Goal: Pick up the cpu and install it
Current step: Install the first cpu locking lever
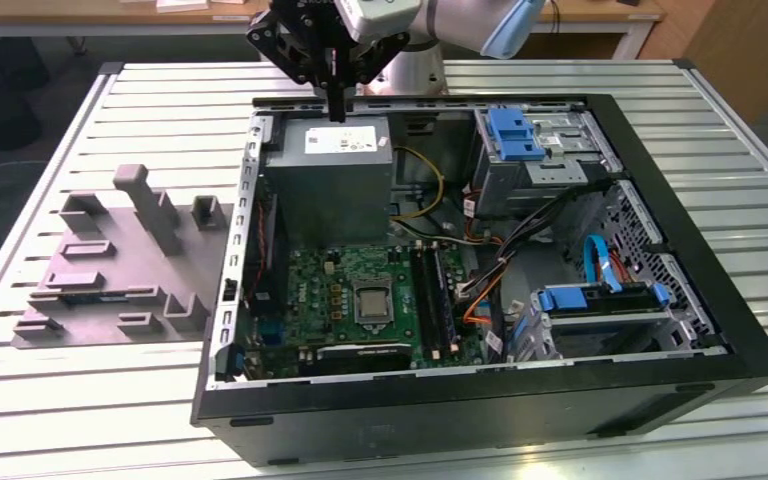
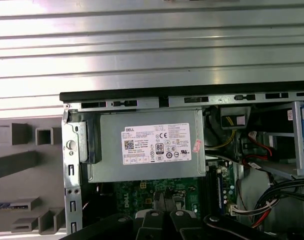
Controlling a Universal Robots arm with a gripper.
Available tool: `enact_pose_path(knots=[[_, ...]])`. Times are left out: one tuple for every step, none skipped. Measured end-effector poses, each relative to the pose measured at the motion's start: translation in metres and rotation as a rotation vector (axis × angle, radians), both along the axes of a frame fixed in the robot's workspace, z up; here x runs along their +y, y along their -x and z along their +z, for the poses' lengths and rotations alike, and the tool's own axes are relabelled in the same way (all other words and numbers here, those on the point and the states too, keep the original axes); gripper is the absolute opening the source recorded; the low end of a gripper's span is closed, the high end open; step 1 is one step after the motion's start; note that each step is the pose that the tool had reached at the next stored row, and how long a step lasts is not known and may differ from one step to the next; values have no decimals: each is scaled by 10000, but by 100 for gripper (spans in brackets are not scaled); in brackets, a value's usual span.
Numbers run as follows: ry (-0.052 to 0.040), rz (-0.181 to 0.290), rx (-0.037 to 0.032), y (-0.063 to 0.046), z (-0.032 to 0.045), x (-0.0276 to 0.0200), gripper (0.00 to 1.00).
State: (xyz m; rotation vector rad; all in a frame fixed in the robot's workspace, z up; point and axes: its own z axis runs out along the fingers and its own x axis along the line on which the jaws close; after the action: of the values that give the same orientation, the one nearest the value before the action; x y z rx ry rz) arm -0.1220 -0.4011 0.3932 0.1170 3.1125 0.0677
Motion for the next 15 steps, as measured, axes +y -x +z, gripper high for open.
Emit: enact_pose_path(knots=[[1, 52, 0, 0, 0, 0, 11], [1, 191, 1, 0, 0, 0, 11], [2, 368, 1, 0, -1, 0, 11], [1, 566, 0, 0, -2, 0, 11], [0, 744, 0, 0, -3, 0, 11], [1, 925, 1, 0, -4, 0, 11], [1, 1077, 1, 0, -4, 0, 11], [0, 1146, -1, 0, -6, -3, 11], [-2, 1153, -2, 0, -7, -8, 11], [0, 1154, 0, 0, -6, -17, 11], [-1, 1151, 0, 0, -7, -26, 11], [0, 1152, 0, 0, -7, -35, 11], [1, 1152, 0, 0, -8, -45, 11], [1, 1151, 1, 0, -8, -56, 11], [0, 1151, 0, 0, -9, -69, 11]])
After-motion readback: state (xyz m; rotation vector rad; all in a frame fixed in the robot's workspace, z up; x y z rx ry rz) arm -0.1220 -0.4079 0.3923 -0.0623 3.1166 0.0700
